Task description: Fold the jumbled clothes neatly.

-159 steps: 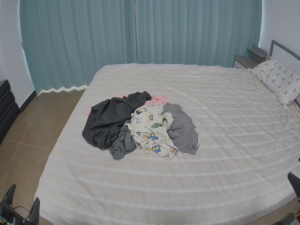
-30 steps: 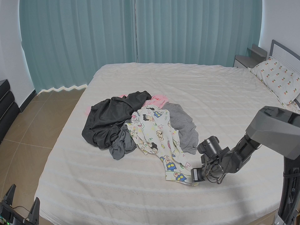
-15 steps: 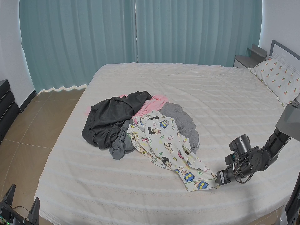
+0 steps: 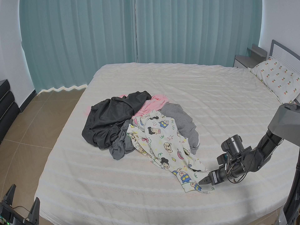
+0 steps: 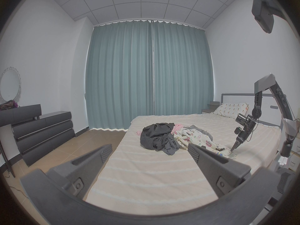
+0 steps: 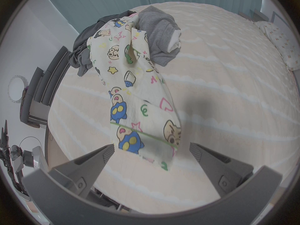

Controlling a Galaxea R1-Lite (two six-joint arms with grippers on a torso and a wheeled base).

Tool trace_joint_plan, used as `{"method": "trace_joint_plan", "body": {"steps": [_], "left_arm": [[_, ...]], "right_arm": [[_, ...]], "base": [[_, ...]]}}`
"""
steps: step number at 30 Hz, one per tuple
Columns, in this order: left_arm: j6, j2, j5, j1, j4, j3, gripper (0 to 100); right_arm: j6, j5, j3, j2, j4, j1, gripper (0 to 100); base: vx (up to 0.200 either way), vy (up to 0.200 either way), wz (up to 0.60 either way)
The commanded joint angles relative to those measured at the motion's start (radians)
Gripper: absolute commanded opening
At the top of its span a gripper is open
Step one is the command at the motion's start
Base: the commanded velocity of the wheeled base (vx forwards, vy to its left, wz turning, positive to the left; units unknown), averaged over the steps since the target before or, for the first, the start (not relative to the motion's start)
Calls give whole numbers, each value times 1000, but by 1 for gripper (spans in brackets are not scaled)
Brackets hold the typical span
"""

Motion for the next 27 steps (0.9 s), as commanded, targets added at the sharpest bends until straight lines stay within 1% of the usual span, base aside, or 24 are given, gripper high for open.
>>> {"method": "trace_joint_plan", "body": {"steps": [1, 6, 11, 14, 18, 22, 23, 27], "left_arm": [[0, -16, 0, 0, 0, 18, 100], [0, -16, 0, 0, 0, 18, 100], [0, -16, 0, 0, 0, 18, 100], [0, -16, 0, 0, 0, 18, 100], [0, -16, 0, 0, 0, 18, 100], [0, -16, 0, 0, 0, 18, 100], [0, -16, 0, 0, 0, 18, 100], [0, -16, 0, 0, 0, 18, 100]], "right_arm": [[1, -2, -51, 77, -41, 7, 100], [-4, -2, -91, 134, -80, 22, 100], [-91, 1, -123, 189, -118, 34, 100], [-99, -1, -132, 193, -135, 34, 100], [-104, -4, -157, 233, -199, 34, 100], [-104, 1, -158, 241, -212, 34, 100], [-104, 1, -158, 241, -212, 36, 0], [-102, 4, -163, 262, -215, 42, 0]], "base": [[0, 0, 0], [0, 0, 0], [0, 0, 0], [0, 0, 0], [0, 0, 0], [0, 0, 0], [0, 0, 0], [0, 0, 0]]}}
